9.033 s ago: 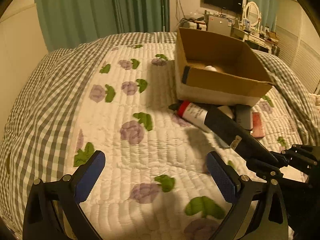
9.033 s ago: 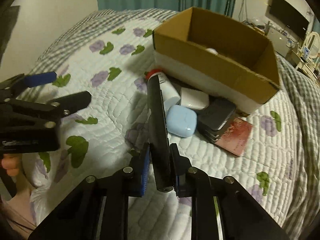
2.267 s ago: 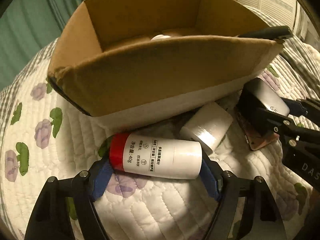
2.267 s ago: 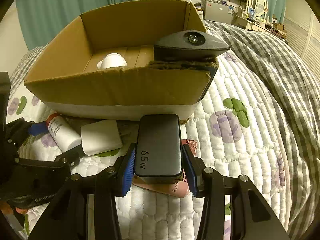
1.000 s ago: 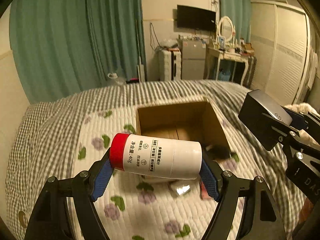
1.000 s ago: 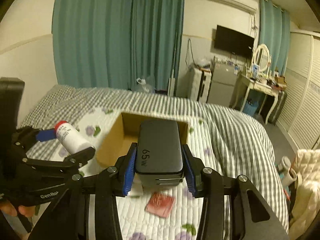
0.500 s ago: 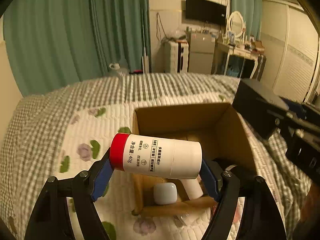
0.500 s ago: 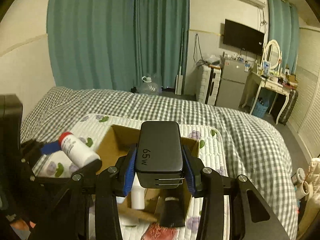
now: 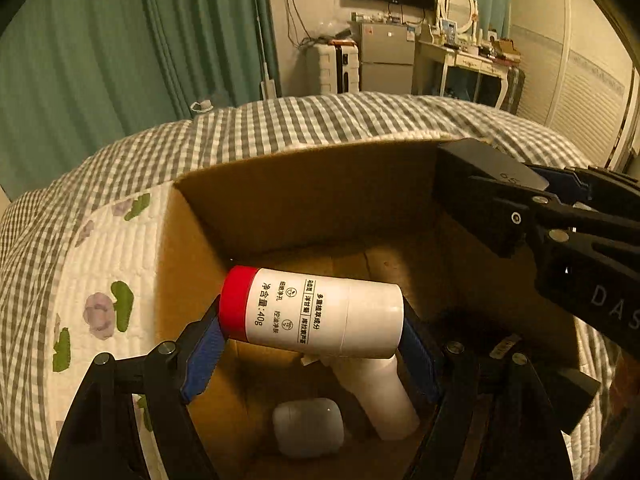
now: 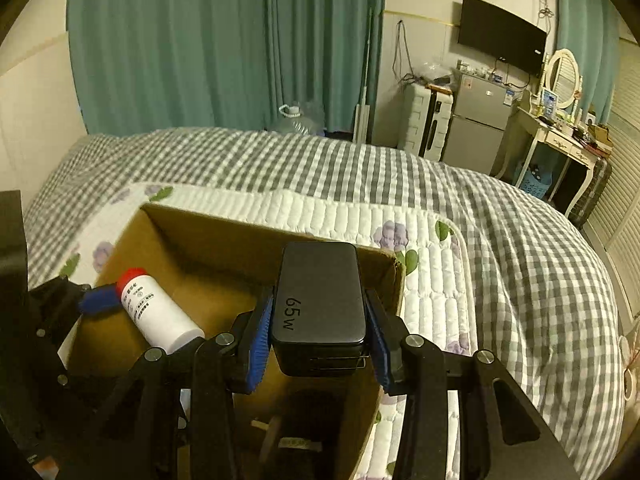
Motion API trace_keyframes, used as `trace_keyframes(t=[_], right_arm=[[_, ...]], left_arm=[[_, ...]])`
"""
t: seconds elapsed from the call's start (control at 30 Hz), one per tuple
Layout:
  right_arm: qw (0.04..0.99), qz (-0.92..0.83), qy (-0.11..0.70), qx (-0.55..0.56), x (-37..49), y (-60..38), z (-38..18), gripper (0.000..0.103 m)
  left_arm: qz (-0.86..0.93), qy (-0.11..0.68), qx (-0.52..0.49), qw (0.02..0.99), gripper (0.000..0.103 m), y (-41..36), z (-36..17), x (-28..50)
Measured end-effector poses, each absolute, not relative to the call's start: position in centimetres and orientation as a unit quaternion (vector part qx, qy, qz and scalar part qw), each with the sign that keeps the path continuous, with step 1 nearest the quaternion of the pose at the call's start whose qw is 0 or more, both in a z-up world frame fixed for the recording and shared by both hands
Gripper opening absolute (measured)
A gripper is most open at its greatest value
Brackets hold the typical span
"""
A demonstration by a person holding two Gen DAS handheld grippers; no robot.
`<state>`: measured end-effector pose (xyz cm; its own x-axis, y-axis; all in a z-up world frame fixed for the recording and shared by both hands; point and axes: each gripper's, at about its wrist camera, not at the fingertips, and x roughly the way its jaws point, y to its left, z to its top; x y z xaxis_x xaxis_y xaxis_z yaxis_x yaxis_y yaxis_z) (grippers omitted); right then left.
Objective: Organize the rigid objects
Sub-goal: 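Lower the bottle and black charger into the box and open both tools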
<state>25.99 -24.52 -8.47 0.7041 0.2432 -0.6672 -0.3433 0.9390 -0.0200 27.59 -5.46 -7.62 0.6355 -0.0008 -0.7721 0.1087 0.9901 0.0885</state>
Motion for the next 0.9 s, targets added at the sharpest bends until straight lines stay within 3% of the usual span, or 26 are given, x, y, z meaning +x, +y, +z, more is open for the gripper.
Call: trace_keyframes(t=[0.07,0.13,0.2,0.33,0.43,0.67,0.9], right_arm=[[0.918,0.161,0.354,-0.073,26.4,-24.4,-9.0,0.041],[0.918,0.161,0.354,-0.074,26.7,-24.3,-9.5,0.042],[0.911,0.167,0.369,-0.075,27.0,-24.1,-10.0,0.042],[0.917,0.161,0.362,-0.053,26.7,-24.9,-9.3,0.042],[0.923,0.155,0.347,-0.055,25.4,-25.8,-7.2,0.052],[0.935,0.13,0.319,-0.09,19.6,-27.5,-1.5,0.088],[0.938,0.107,0.312,-0.11,12.3,-28.6,1.2,0.091]], left_arm=[[-0.028,0.426,0.062,0.902,0.081,-5.4,-7.5,27.7],[-0.023,0.415,0.053,0.908,0.092,-5.3,-7.1,27.6],[-0.024,0.41,0.049,0.911,0.097,-5.4,-6.6,27.5],[-0.015,0.399,0.061,0.915,0.101,-5.4,-5.3,26.4],[-0.012,0.395,0.064,0.917,0.102,-5.2,-4.0,25.1],[-0.021,0.382,0.049,0.923,0.102,-4.7,0.1,19.9],[-0.016,0.364,0.028,0.931,0.102,-3.7,2.9,14.2]])
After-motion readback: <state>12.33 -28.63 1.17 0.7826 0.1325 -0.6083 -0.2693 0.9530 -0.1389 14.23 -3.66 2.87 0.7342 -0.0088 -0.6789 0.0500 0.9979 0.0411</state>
